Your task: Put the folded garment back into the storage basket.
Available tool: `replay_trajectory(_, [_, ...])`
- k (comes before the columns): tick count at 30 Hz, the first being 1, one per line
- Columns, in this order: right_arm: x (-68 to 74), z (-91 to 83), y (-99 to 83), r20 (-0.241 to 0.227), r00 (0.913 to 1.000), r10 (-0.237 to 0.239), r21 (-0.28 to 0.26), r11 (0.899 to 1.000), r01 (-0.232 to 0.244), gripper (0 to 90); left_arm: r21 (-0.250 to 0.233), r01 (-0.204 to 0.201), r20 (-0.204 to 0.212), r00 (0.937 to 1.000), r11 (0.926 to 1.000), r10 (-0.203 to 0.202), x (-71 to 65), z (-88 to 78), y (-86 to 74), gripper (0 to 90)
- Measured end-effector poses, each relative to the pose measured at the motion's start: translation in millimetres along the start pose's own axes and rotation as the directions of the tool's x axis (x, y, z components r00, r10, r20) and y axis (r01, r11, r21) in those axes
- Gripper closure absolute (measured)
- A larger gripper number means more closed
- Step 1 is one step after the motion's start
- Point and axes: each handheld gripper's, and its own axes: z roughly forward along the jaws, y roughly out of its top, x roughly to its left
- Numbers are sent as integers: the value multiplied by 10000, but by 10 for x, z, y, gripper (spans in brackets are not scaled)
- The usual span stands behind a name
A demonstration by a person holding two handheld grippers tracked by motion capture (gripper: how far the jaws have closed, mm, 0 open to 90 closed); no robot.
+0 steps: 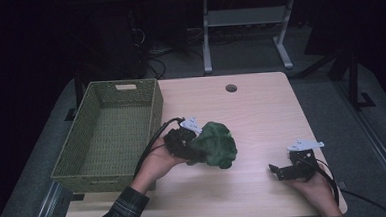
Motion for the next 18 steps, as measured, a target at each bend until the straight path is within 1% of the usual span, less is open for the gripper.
replay_trajectory(4, [-1,0,0,-3,10000,-6,-3,10000,6,0,-157,130,-200,9997,9998,-133,59,-176,-4,672])
replay_trajectory(8, [-1,0,0,-2,10000,-18,-5,10000,18,0,-279,194,-536,9983,9994,-209,136,-377,-10,671])
replay_trajectory(10, [-1,0,0,-2,10000,-18,-5,10000,18,0,-344,297,-661,9973,9990,-319,177,-473,-24,671])
replay_trajectory(14, [-1,0,0,-2,10000,-9,-4,10000,9,0,-500,494,-948,9940,9975,-540,265,-655,-74,670])
replay_trajectory(18, [0,0,0,-3,10000,5,-4,10000,-5,0,-750,751,-1241,9887,9944,-840,347,-839,-138,670])
